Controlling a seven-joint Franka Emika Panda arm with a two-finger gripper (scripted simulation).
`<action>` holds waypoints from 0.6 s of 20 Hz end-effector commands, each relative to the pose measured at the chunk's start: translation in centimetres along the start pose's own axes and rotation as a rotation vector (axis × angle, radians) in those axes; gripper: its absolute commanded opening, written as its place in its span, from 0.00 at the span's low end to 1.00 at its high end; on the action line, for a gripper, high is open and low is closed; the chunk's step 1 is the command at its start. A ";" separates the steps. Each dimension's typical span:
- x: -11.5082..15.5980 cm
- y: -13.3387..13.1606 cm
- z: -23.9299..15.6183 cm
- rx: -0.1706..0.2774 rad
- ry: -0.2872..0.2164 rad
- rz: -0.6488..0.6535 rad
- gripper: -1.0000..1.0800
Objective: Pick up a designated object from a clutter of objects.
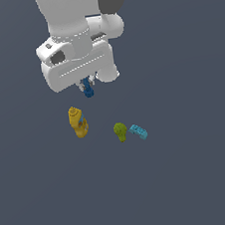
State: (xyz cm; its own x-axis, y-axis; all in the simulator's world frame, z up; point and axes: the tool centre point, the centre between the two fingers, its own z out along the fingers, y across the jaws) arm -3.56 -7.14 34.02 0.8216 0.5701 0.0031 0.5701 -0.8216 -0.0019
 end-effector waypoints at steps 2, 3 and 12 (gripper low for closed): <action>-1.8 0.9 -2.2 0.000 -0.001 -0.001 0.00; -2.2 1.1 -2.7 0.000 -0.001 -0.001 0.00; -3.7 2.1 -4.8 -0.001 -0.003 0.000 0.00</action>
